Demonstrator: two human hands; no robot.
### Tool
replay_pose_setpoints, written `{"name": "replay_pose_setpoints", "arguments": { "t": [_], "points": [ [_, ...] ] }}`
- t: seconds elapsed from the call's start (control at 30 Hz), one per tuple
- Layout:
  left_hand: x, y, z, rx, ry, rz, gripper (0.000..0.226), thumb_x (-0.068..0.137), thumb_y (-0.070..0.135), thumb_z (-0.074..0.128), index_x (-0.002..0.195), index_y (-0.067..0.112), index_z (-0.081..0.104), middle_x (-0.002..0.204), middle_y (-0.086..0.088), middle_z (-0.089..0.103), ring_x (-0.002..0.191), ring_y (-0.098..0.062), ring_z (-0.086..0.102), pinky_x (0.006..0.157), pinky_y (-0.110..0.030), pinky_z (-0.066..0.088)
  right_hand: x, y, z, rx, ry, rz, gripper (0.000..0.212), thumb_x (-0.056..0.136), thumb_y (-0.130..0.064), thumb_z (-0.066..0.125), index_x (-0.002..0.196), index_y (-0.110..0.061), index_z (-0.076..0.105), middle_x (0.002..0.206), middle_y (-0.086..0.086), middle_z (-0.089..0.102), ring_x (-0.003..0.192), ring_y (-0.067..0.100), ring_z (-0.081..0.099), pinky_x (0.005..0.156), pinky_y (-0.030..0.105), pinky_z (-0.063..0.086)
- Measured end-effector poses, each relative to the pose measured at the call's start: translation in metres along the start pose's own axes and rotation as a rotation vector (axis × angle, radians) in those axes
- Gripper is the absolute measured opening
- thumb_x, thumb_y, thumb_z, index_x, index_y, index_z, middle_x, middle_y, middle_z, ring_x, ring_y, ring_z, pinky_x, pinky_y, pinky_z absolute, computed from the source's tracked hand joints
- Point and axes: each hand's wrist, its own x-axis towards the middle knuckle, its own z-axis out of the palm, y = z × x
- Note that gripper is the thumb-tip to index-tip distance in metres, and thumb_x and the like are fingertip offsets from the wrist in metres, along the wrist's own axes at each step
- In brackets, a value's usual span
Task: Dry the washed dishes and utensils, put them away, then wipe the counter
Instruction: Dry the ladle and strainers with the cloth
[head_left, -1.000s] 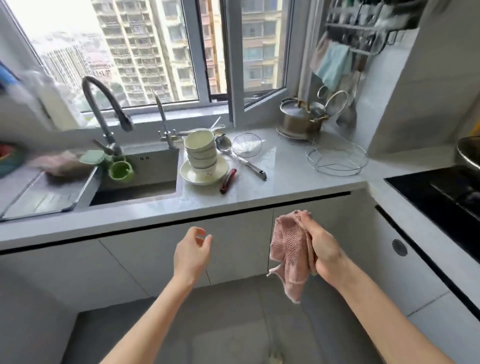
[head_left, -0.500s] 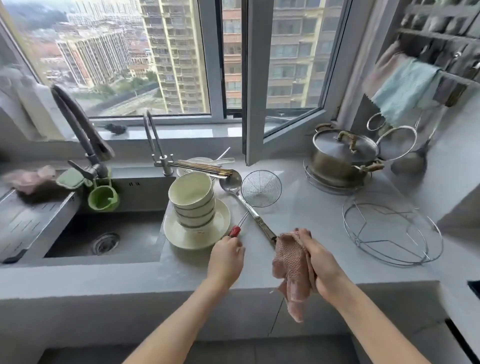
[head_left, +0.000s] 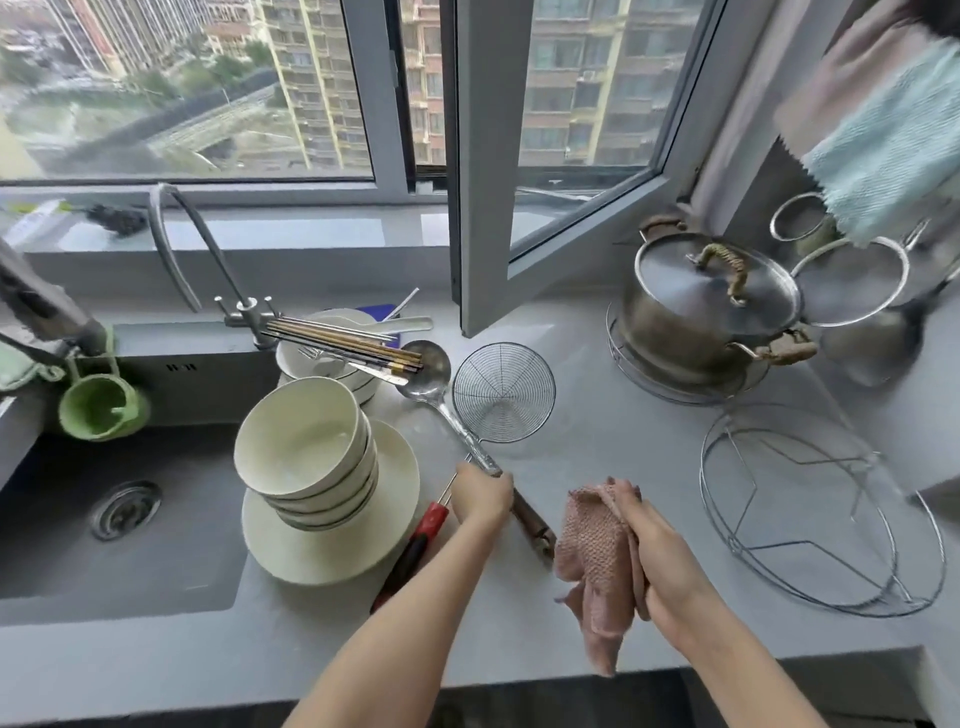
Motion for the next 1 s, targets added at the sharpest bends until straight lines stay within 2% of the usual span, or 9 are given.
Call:
{"name": "replay_pose_setpoints", "arguments": {
  "t": [0.07, 0.17, 0.23, 0.33, 0.43, 0.63, 0.77, 0.87, 1.0],
  "points": [
    [0.002, 0.002, 0.001, -0.017, -0.034, -0.013, 0.014, 0.082, 0.021, 0.061, 0.083, 0.008, 0.057, 0.088, -0.011, 0.067, 0.093, -0.03, 0.063, 0.072, -0.029, 0.042, 0.003, -0.002, 0.001, 0.008, -0.009, -0.004, 0.039, 0.095, -0.038, 0.049, 0.115, -0.007, 0.059, 0.099, 0.022, 0.068, 0.081, 0.038, 0.069, 0.069, 0.07, 0.051],
    [0.003, 0.003, -0.001, -0.116, -0.064, -0.019, 0.03, 0.084, 0.02, 0.056, 0.059, 0.015, 0.041, 0.057, -0.001, 0.045, 0.063, -0.024, 0.049, 0.057, -0.027, 0.033, 0.006, -0.004, 0.003, 0.027, -0.027, 0.014, 0.04, 0.097, -0.037, 0.047, 0.118, -0.005, 0.058, 0.106, 0.022, 0.067, 0.082, 0.037, 0.07, 0.063, 0.064, 0.054],
    [0.002, 0.006, -0.009, -0.256, -0.105, -0.002, 0.026, 0.085, 0.017, 0.051, 0.062, 0.015, 0.039, 0.058, 0.0, 0.04, 0.053, -0.016, 0.041, 0.051, -0.028, 0.031, 0.005, -0.006, 0.005, 0.03, -0.032, 0.007, 0.04, 0.097, -0.037, 0.047, 0.116, -0.004, 0.058, 0.105, 0.023, 0.066, 0.076, 0.036, 0.069, 0.058, 0.06, 0.055],
    [-0.002, 0.013, -0.034, -0.576, -0.207, -0.053, 0.015, 0.091, 0.004, 0.043, 0.076, 0.005, 0.044, 0.066, -0.011, 0.049, 0.041, -0.014, 0.056, 0.046, -0.025, 0.048, 0.002, -0.011, 0.011, 0.024, -0.056, 0.005, 0.041, 0.096, -0.038, 0.048, 0.114, -0.003, 0.058, 0.103, 0.025, 0.063, 0.076, 0.041, 0.066, 0.058, 0.07, 0.05],
    [-0.02, 0.017, -0.063, -0.663, -0.277, -0.079, 0.017, 0.091, -0.004, 0.04, 0.075, -0.001, 0.047, 0.065, -0.016, 0.049, 0.037, -0.013, 0.06, 0.036, -0.018, 0.046, -0.001, -0.017, 0.015, 0.02, -0.081, -0.013, 0.04, 0.096, -0.037, 0.046, 0.115, -0.004, 0.058, 0.099, 0.021, 0.065, 0.066, 0.029, 0.07, 0.047, 0.044, 0.056],
    [-0.071, -0.001, -0.114, -0.648, -0.393, -0.122, 0.012, 0.088, -0.006, 0.043, 0.081, -0.004, 0.053, 0.071, -0.014, 0.048, 0.036, -0.01, 0.055, 0.033, -0.014, 0.038, -0.008, -0.028, 0.017, -0.004, -0.138, -0.072, 0.039, 0.097, -0.038, 0.044, 0.111, -0.005, 0.058, 0.086, 0.015, 0.065, 0.055, 0.021, 0.068, 0.037, 0.029, 0.05],
    [-0.096, -0.014, -0.142, -0.655, -0.44, -0.152, 0.014, 0.088, -0.008, 0.044, 0.078, -0.003, 0.053, 0.06, -0.011, 0.048, 0.038, -0.014, 0.05, 0.032, -0.015, 0.036, 0.0, -0.029, 0.026, -0.002, -0.172, -0.112, 0.049, 0.088, -0.048, 0.049, 0.115, -0.008, 0.058, 0.095, 0.021, 0.065, 0.074, 0.038, 0.067, 0.06, 0.07, 0.05],
    [-0.109, -0.021, -0.159, -0.661, -0.482, -0.187, 0.012, 0.09, -0.007, 0.043, 0.085, -0.007, 0.054, 0.055, -0.011, 0.047, 0.035, -0.015, 0.046, 0.029, -0.016, 0.034, 0.016, -0.024, 0.04, 0.014, -0.15, -0.128, 0.051, 0.092, -0.052, 0.043, 0.117, -0.009, 0.056, 0.09, 0.024, 0.067, 0.08, 0.042, 0.062, 0.073, 0.078, 0.043],
    [-0.127, -0.021, -0.177, -0.702, -0.62, -0.219, 0.01, 0.093, -0.003, 0.043, 0.095, -0.008, 0.052, 0.061, -0.012, 0.042, 0.028, -0.014, 0.041, 0.028, -0.012, 0.029, 0.027, -0.019, 0.072, -0.093, -0.228, -0.38, 0.043, 0.089, -0.056, 0.04, 0.118, -0.03, 0.057, 0.11, 0.009, 0.066, 0.103, 0.03, 0.061, 0.074, 0.036, 0.056]
  ]
}}
